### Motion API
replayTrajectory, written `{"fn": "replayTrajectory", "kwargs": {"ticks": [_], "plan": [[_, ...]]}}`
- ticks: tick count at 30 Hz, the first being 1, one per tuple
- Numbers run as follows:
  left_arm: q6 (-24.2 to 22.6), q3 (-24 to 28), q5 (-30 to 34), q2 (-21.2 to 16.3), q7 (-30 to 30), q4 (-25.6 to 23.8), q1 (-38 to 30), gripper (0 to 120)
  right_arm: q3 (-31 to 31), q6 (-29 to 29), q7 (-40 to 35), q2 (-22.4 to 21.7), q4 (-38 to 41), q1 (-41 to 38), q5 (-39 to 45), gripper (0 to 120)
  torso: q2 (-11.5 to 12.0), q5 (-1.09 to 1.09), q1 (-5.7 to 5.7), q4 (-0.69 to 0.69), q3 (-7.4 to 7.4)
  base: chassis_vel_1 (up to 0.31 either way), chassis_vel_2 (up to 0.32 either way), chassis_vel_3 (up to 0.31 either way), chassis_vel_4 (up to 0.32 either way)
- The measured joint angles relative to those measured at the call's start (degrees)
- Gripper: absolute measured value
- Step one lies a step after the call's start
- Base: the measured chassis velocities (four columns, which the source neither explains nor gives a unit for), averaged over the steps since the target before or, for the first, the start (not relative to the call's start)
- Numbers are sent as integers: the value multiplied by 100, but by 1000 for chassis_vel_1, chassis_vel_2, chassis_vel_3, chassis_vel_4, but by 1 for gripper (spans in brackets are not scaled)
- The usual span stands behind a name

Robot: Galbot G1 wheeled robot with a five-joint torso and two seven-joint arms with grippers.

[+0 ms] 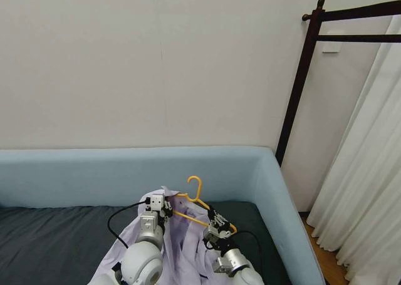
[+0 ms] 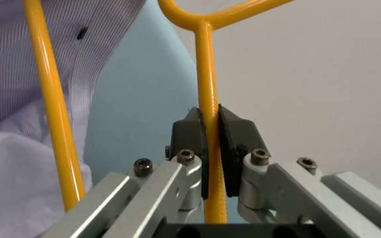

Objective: Pick up the clothes from the sofa and hang them on the clothes hanger.

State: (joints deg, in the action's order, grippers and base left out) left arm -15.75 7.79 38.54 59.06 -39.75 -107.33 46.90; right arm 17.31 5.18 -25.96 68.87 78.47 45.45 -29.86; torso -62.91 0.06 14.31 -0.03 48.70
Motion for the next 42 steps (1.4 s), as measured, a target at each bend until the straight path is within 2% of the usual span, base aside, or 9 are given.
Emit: {"fn": "replayTrajectory", "kwargs": {"ticks": [7,10,14,18,21,27,33,39,42], "plan": [[134,-44,-82,-121,261,-164,58,0,122,-317,94,54,-236,-307,221,4,0,0,0,2,0,0,0,0,0],[268,-131,-140,-283,514,-11,68,0,156,-620,211,-14,-146,-310,317,4,0,0,0,1,0,0,0,0,0],[403,-107,-164,-300,768,152,5,0,186,-878,343,-24,-83,-287,223,4,0,0,0,2,0,0,0,0,0],[500,16,-309,-240,981,275,-122,0,200,-962,541,-42,16,-245,175,4,0,0,0,0,0,0,0,0,0],[534,52,-319,-247,1063,136,-89,0,240,-794,499,-66,37,-270,472,4,0,0,0,0,0,0,0,0,0],[639,-39,-615,-512,1334,-265,460,0,199,-571,397,-194,4,-493,1046,4,0,0,0,2,-1,0,0,0,0],[771,-265,-997,-607,1539,-419,950,0,189,-528,380,-325,186,-542,1201,4,0,1,0,2,-1,0,0,0,0],[929,-439,-1295,-648,1776,-494,1300,0,80,-649,429,-419,344,-482,755,4,0,0,0,2,-1,0,0,0,0],[1090,-499,-1726,-707,2015,-510,1535,0,12,-658,429,-426,415,-428,505,4,0,0,0,1,-1,0,0,0,0]]}}
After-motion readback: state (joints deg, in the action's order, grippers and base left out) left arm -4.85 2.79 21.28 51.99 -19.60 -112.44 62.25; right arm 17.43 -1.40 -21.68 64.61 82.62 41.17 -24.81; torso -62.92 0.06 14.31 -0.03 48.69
